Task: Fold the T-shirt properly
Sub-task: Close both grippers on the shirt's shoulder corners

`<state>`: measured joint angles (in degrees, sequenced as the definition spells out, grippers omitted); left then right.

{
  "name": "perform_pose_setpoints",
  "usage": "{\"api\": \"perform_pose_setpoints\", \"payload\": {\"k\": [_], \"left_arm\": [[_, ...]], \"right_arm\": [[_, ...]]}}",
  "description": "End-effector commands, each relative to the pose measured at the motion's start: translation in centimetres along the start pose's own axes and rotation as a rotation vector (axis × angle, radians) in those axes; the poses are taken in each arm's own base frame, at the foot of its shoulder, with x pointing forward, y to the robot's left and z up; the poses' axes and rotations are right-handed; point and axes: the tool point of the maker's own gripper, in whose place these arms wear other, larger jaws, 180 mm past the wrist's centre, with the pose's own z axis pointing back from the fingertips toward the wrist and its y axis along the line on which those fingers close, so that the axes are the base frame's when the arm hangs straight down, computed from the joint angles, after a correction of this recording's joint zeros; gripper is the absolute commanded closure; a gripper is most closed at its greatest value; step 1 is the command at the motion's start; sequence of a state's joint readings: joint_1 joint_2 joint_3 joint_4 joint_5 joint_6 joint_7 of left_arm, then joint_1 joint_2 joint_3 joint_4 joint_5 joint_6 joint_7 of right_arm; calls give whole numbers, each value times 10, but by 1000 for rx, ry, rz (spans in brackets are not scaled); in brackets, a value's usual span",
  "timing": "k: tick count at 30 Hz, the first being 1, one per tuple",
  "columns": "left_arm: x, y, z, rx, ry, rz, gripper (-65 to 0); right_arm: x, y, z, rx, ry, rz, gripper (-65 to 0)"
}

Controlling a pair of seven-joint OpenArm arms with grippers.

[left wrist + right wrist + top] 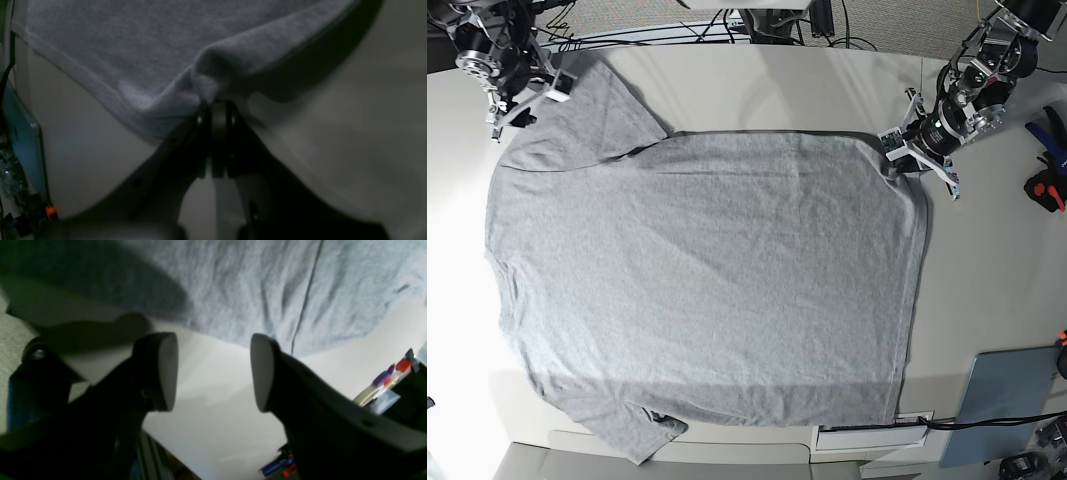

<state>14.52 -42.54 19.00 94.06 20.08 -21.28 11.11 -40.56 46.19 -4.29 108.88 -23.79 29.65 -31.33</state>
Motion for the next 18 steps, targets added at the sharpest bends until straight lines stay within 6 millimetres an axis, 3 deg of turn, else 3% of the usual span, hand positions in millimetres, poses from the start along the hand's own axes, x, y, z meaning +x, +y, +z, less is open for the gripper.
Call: {"api": "perform_pose_setpoints", "payload": {"k": [1, 13, 18], "left_arm": [[-14, -27, 2, -108, 61, -7, 0], [-14, -25, 1, -101, 60, -7, 0], [-14, -25, 1, -101, 60, -7, 0]], "right_arm": [[-3, -6, -1, -16, 11, 13, -339], [24, -9, -14, -16, -68, -15, -339], [39, 3, -16, 18, -117, -35, -339]]}}
